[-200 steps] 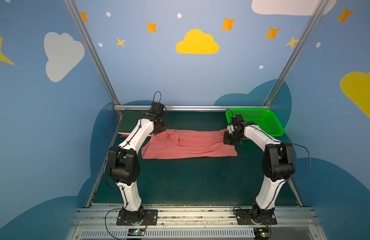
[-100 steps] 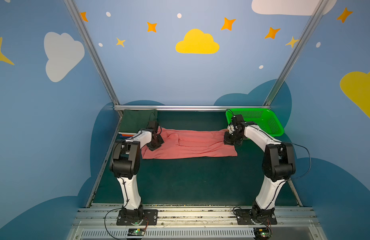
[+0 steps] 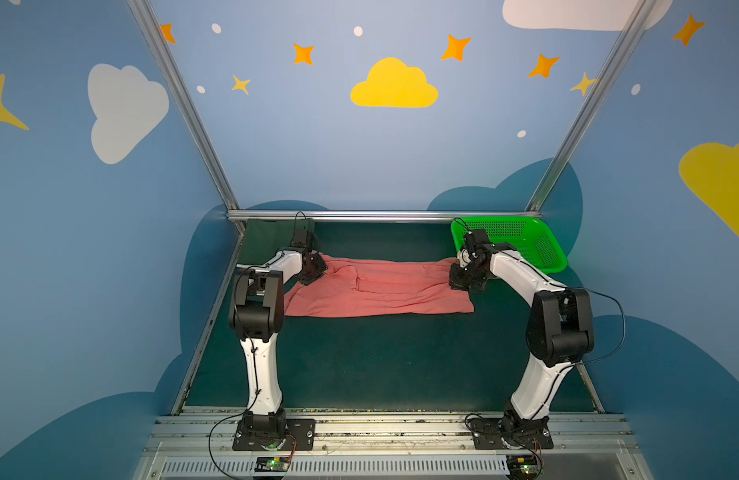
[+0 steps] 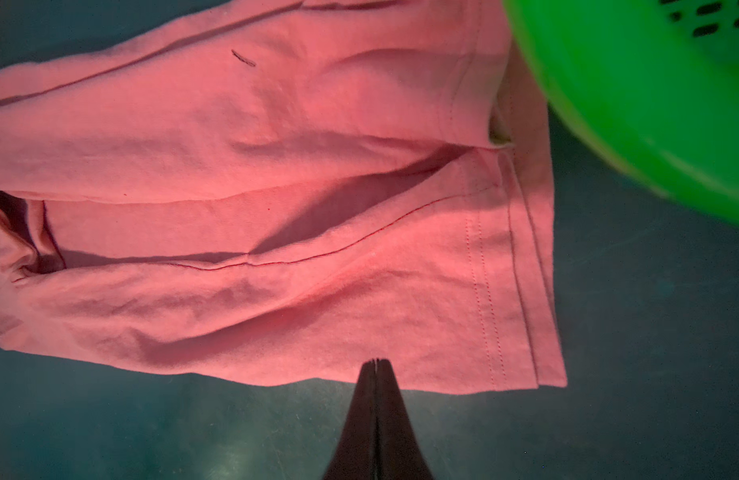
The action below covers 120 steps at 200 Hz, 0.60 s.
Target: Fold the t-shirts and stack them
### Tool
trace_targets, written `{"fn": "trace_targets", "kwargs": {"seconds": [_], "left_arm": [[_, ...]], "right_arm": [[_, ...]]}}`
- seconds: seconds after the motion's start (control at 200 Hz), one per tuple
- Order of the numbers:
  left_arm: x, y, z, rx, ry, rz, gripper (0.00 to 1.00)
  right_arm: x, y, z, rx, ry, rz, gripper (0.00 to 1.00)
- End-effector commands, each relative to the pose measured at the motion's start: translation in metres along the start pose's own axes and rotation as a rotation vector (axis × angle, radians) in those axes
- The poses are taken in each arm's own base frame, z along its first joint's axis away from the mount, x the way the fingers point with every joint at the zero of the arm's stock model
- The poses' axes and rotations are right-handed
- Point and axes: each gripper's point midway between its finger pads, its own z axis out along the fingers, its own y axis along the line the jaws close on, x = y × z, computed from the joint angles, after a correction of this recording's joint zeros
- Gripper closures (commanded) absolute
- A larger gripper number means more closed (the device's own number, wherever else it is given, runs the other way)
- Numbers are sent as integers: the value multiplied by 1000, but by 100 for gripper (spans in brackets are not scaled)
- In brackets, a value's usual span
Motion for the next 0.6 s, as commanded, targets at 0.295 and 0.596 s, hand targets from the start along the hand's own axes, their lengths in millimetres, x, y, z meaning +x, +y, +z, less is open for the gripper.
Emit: {"fn": "trace_targets", "kwargs": {"seconds": [0.295,0.596], "left_arm": [[-41,-36,-1,97,-31,4,95],[-55,-60,-30,150,-50,24,95]], "right_arm": [[11,-4,-5,14,24,-3,90],[3,2,-4,2,33,-36,77]]}}
